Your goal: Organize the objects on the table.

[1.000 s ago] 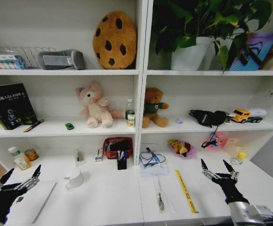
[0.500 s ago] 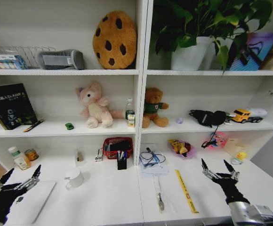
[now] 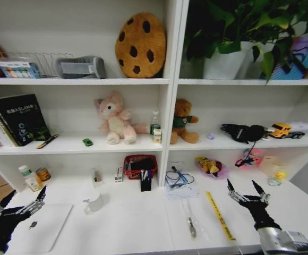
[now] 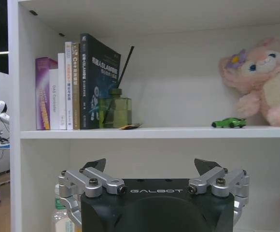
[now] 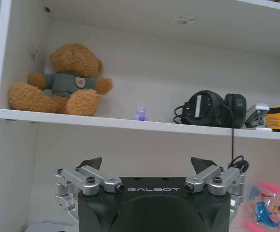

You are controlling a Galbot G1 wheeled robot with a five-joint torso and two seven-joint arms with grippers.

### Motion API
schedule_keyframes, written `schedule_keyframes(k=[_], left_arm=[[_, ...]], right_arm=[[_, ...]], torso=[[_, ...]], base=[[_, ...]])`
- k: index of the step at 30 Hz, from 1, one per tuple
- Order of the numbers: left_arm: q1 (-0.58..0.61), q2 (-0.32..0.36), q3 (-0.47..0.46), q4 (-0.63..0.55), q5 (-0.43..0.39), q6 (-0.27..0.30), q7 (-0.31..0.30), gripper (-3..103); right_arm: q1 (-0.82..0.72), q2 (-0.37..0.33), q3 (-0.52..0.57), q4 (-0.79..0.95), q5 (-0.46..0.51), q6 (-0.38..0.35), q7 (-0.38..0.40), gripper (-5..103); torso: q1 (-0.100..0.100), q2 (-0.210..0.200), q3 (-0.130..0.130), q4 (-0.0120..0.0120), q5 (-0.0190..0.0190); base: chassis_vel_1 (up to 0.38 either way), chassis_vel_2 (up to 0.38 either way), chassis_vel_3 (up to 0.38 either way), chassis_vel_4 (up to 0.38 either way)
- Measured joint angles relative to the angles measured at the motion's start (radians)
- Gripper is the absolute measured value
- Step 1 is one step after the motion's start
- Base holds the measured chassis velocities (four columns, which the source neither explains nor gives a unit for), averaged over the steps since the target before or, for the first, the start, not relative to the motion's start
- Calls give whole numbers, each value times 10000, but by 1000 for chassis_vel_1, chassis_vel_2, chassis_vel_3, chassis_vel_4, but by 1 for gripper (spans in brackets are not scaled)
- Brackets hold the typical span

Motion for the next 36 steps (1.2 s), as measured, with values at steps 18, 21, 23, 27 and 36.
schedule_keyframes(k=[18, 21, 23, 27, 36], left_arm=[[0, 0, 1, 0, -1, 1, 1, 100], [0, 0, 0, -1, 0, 1, -7, 100], [0, 0, 0, -2, 0, 1, -2, 100], [0, 1, 0, 0, 0, 1, -8, 100], [0, 0, 1, -2, 0, 1, -2, 100]], right_arm=[[5, -1, -7, -11, 0, -3, 1, 100], [6, -1, -8, -11, 0, -3, 1, 100], [6, -2, -8, -11, 0, -3, 1, 100], [6, -1, -8, -10, -1, -2, 0, 100], [9, -3, -7, -13, 0, -2, 0, 100]], torso=[[1, -2, 1, -1, 2], [1, 0, 0, 0, -7], [1, -1, 1, -2, 8], [1, 0, -1, -1, -15], [3, -3, 3, -2, 9]], base=[[267, 275, -268, -269], [270, 263, -250, -265], [227, 241, -251, -263], [181, 208, -227, -191], [30, 4, 4, -33]])
